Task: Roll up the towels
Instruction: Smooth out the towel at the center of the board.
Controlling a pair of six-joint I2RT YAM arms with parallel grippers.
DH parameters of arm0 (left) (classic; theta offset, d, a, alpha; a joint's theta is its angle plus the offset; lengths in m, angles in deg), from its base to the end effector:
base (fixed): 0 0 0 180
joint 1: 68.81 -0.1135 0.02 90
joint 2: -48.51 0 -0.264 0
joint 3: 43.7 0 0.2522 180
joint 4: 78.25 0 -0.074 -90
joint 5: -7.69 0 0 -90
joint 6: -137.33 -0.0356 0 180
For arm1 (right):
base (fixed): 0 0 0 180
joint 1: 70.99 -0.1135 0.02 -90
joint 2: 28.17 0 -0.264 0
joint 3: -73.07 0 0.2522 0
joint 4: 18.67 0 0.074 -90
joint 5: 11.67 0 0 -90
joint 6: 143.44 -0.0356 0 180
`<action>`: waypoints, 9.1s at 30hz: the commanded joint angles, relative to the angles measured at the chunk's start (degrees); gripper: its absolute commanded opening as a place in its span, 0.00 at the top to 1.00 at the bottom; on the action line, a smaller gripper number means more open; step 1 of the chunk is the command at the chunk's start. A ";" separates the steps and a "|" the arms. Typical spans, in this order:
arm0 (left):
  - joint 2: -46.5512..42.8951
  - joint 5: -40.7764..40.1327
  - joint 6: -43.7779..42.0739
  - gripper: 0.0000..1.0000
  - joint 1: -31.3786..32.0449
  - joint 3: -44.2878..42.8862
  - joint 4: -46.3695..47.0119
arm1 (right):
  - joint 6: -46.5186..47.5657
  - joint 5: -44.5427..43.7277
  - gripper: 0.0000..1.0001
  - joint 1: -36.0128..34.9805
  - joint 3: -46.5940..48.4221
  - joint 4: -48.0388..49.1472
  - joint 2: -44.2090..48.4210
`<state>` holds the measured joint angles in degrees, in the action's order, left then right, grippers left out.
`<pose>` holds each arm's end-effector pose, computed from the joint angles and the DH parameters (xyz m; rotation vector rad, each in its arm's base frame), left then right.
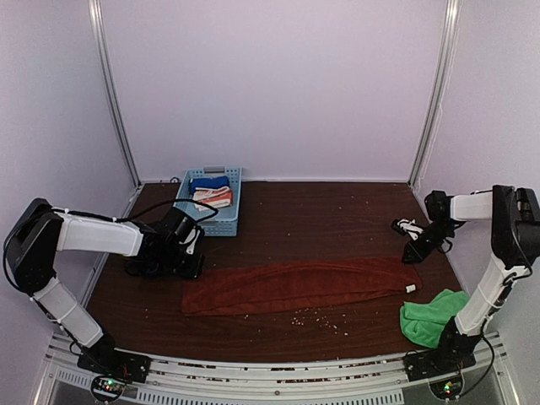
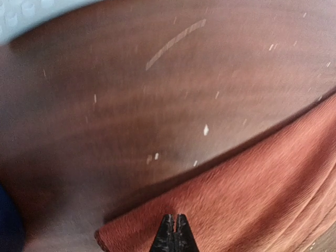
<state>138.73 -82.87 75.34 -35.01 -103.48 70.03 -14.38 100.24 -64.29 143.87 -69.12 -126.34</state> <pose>0.2409 -0.1608 0.1528 0.1331 2.6971 -0.3324 0.3035 -0.0223 0.1543 -0.8282 2.6488 0.3797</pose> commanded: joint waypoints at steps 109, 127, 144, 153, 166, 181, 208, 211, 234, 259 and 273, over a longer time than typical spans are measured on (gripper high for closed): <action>-2.75 0.98 -2.25 1.00 -2.13 -10.43 -20.65 | 11.58 -12.72 1.00 -3.18 -8.37 2.56 17.24; -4.08 -1.93 -3.53 1.00 -2.32 -7.62 -23.31 | 15.35 -11.22 1.00 -0.47 -8.33 -0.86 17.81; -6.55 3.46 -5.70 1.00 -2.26 -8.91 -19.62 | 19.17 -7.87 0.80 -3.63 -10.45 2.57 13.72; -6.06 2.34 -5.77 1.00 -2.27 -8.85 -19.62 | 18.93 -6.51 1.00 -4.59 -7.57 0.82 11.47; -5.11 -0.15 -6.44 1.00 -2.99 -10.25 -21.64 | 21.44 -9.73 1.00 -3.18 -6.38 -3.47 17.76; -4.30 1.72 -6.47 1.00 -2.99 -9.91 -20.19 | 22.64 -6.31 0.73 -5.00 -5.99 -1.28 10.19; -4.28 -0.17 -5.73 1.00 -3.34 -7.81 -20.37 | 22.42 -8.67 1.00 -3.48 -3.85 -3.39 15.73; -3.44 -0.39 -5.69 1.00 -3.41 -7.44 -20.01 | 23.70 -7.02 1.00 -0.48 -3.35 -4.38 16.65; -2.12 4.77 -6.52 0.81 -3.61 -5.57 -20.58 | 34.05 -3.10 0.79 2.97 -9.91 -8.72 16.05; 8.41 1.12 -7.55 0.98 -3.56 -15.93 -9.13 | 12.30 9.23 0.81 0.16 8.08 -10.78 7.00; 9.03 2.93 -8.03 0.98 -3.61 -12.24 -8.74 | 0.88 1.36 0.66 0.16 10.85 -7.71 -0.06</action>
<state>148.37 -80.55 67.78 -38.14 -116.90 59.60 -9.81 103.52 -64.05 151.39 -74.58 -124.04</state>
